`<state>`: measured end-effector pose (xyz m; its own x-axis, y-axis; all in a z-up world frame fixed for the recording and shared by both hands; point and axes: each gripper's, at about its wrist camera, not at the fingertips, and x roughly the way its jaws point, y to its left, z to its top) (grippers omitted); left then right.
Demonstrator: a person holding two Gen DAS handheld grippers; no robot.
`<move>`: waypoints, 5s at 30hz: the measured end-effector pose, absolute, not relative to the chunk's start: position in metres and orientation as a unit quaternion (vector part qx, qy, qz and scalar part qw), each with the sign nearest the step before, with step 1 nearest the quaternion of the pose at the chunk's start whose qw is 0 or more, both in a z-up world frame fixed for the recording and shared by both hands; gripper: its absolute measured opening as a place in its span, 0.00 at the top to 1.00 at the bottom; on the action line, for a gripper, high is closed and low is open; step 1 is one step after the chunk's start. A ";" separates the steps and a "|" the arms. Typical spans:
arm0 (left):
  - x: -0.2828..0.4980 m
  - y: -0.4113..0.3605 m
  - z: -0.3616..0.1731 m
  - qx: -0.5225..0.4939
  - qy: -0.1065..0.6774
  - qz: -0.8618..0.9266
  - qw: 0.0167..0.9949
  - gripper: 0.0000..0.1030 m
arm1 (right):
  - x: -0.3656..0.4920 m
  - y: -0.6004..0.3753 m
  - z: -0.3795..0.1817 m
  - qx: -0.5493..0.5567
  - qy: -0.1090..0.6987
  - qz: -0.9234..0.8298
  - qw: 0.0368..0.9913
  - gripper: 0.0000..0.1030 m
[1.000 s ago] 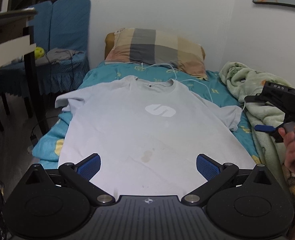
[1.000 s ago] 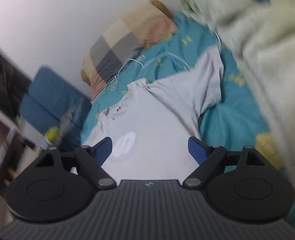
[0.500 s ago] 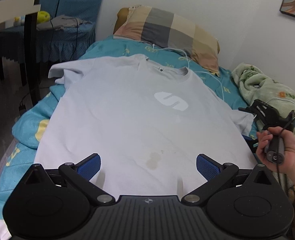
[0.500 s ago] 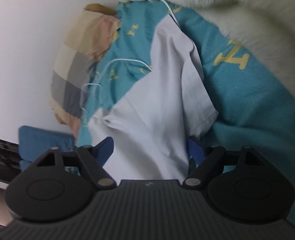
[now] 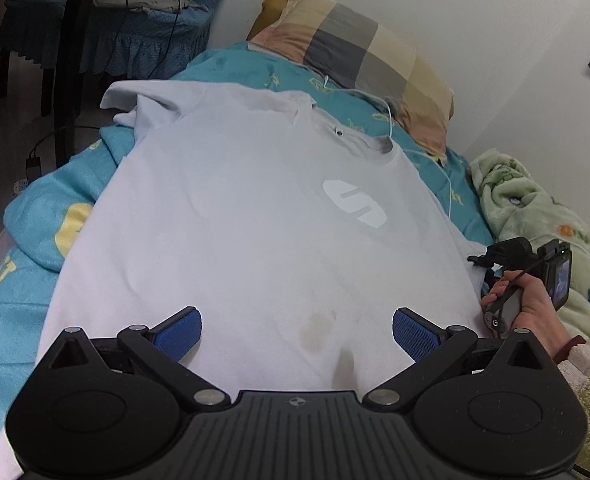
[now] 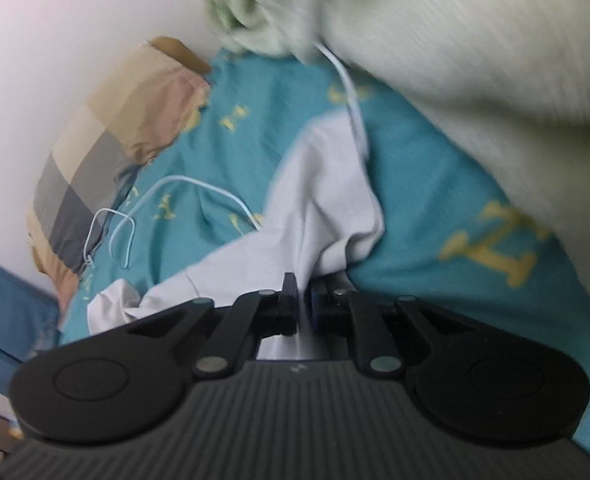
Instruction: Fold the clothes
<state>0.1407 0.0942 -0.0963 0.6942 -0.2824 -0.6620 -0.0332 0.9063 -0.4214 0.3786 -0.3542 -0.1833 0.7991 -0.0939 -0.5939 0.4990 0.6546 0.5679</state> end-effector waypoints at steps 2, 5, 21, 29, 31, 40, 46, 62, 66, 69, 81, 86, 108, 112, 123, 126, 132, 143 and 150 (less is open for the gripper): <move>0.138 0.098 -0.090 -0.203 0.370 -0.068 0.904 0.00 | 0.381 -0.326 -0.154 0.303 0.243 -0.163 0.907 0.91; 0.133 0.105 -0.083 -0.199 0.351 -0.058 0.913 0.00 | 0.384 -0.263 -0.110 0.162 0.205 -0.111 0.959 0.91; 0.133 0.136 -0.081 -0.224 0.317 -0.030 0.921 0.00 | 0.334 -0.111 -0.141 0.039 0.322 0.142 0.935 0.34; 0.130 0.120 -0.080 -0.203 0.320 -0.059 0.923 0.01 | 0.220 -0.166 -0.065 0.094 0.319 0.157 0.930 0.34; 0.124 0.111 -0.077 -0.185 0.322 -0.069 0.926 0.01 | 0.183 -0.184 -0.050 0.111 0.315 0.148 0.931 0.34; 0.084 0.063 -0.065 -0.113 0.332 -0.124 0.928 0.02 | 0.062 -0.244 -0.026 0.177 0.310 0.095 0.929 0.34; 0.063 0.040 -0.058 -0.097 0.329 -0.146 0.928 0.03 | 0.034 -0.258 -0.003 0.189 0.293 0.073 0.934 0.34; 0.261 -0.052 -0.090 -0.043 0.331 -0.095 0.938 0.23 | 0.048 -0.272 -0.062 0.147 0.315 0.023 0.937 0.34; 0.326 -0.074 -0.111 -0.049 0.335 -0.083 0.937 0.28 | 0.063 -0.277 -0.074 0.167 0.324 0.031 0.931 0.34; 0.364 -0.087 -0.129 -0.029 0.345 -0.076 0.935 0.33 | 0.074 -0.279 -0.082 0.167 0.331 0.029 0.928 0.34; 0.346 -0.048 -0.128 -0.110 0.348 -0.070 0.928 0.95 | 0.090 -0.287 -0.096 0.192 0.352 0.029 0.916 0.34; 0.305 -0.004 -0.112 -0.166 0.340 -0.056 0.924 0.95 | 0.085 -0.288 -0.093 0.196 0.352 0.027 0.915 0.34; 0.170 0.001 -0.085 -0.125 0.374 -0.149 0.907 0.57 | 0.073 -0.315 -0.069 0.252 0.310 0.064 0.915 0.34; 0.117 -0.034 -0.077 -0.112 0.380 -0.193 0.898 0.55 | 0.058 -0.322 -0.062 0.257 0.299 0.053 0.917 0.34; 0.036 -0.137 -0.099 -0.068 0.411 -0.267 0.869 0.55 | 0.021 -0.343 -0.048 0.275 0.275 0.032 0.921 0.33; 0.033 -0.154 -0.107 -0.049 0.419 -0.255 0.870 0.55 | 0.023 -0.345 -0.049 0.276 0.275 0.031 0.920 0.33; 0.045 -0.171 -0.129 -0.014 0.438 -0.232 0.869 0.75 | 0.031 -0.345 -0.060 0.274 0.287 0.033 0.917 0.33; 0.057 -0.118 -0.097 -0.096 0.471 -0.271 0.834 0.98 | 0.039 -0.345 -0.071 0.275 0.319 0.034 0.907 0.33; 0.069 -0.014 -0.085 -0.183 0.512 -0.233 0.806 0.98 | 0.045 -0.334 -0.075 0.272 0.341 0.046 0.899 0.33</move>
<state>0.0690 -0.0137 -0.0846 0.3665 -0.5637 -0.7402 0.1889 0.8241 -0.5340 0.0449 -0.3336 -0.0754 0.7638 0.2682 -0.5871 0.1026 0.8476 0.5206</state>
